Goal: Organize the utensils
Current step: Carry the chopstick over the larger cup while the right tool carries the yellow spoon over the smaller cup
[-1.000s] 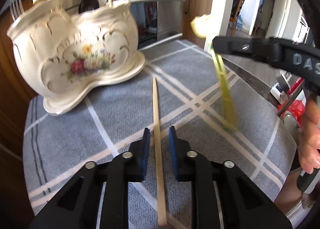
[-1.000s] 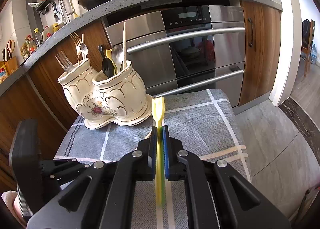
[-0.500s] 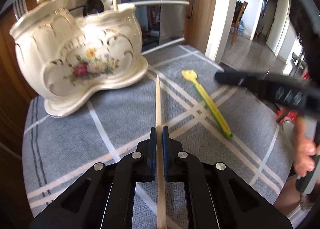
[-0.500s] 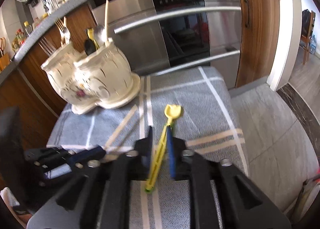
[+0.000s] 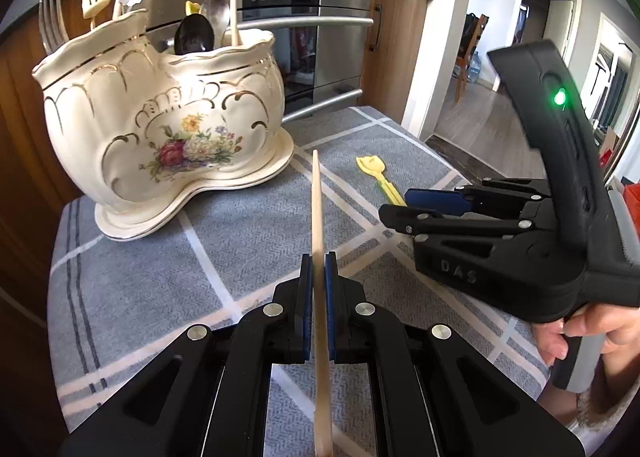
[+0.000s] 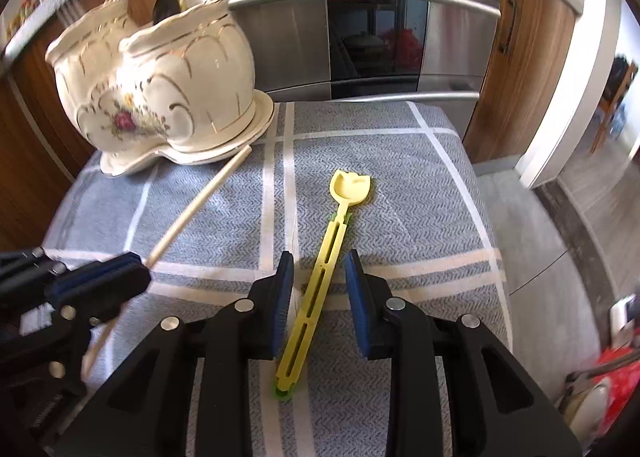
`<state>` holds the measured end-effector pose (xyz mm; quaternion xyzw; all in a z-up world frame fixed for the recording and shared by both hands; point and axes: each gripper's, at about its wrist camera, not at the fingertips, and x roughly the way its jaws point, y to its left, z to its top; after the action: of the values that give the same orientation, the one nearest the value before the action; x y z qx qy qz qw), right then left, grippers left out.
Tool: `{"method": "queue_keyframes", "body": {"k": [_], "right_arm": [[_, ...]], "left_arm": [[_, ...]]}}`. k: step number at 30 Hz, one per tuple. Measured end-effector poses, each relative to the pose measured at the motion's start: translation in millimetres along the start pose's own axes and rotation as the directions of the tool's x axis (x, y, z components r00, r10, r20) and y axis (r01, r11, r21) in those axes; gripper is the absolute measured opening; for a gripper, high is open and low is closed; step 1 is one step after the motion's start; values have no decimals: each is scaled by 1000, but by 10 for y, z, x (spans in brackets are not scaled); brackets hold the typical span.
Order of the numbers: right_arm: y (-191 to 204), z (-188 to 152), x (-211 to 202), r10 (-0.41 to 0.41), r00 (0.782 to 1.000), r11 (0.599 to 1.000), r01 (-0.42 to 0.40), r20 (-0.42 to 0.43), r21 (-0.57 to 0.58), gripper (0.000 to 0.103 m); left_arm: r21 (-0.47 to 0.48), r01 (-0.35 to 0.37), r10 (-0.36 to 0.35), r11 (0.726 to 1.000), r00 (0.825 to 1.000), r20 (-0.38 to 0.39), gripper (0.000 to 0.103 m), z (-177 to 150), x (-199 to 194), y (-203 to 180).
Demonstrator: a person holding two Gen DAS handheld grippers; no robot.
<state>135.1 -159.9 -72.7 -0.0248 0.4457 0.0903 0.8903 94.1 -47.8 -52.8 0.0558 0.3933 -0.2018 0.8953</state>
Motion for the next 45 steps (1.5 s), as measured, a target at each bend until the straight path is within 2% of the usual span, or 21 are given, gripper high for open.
{"method": "queue_keyframes", "body": {"k": [3,8,10,14,18,23,26,30,34,41,45], "right_arm": [[12,1,0,7,1000,1000,-7,1,6,11],[-72,14,-6,46,999,997,-46,4,63,10],[-96,36,-67,67,997,994,-69,29,80,10],[-145,97,-371,148,977,978,-168,151,128,10],[-126,292,-760,234,920,950,-285,316,126,10],[0,677,-957,281,839,936,-348,465,61,10],[43,940,-898,325,799,913,-404,505,52,10],[98,1222,-663,396,755,864,-499,522,67,10],[186,1378,-460,413,732,844,-532,542,75,10],[288,1361,-287,389,720,872,-490,575,24,10],[303,1339,-248,378,713,879,-476,590,12,10]], "left_arm": [[-5,2,-2,1000,1000,3,6,-10,-37,24],[-10,9,-9,1000,1000,21,6,-19,-125,47],[-20,15,-14,1000,999,41,6,-19,-207,65],[-51,27,-19,998,989,147,6,54,-532,162],[-96,32,-4,995,962,275,6,214,-958,348],[-120,-11,61,993,908,414,6,564,-1309,647],[-150,-4,74,989,884,462,6,799,-1297,880],[-182,26,70,983,865,497,6,1015,-1190,1137],[-198,46,66,979,850,523,6,1189,-964,1296],[-203,18,102,979,818,566,6,1238,-732,1350],[-202,-20,139,979,791,595,6,1214,-681,1332]]}}
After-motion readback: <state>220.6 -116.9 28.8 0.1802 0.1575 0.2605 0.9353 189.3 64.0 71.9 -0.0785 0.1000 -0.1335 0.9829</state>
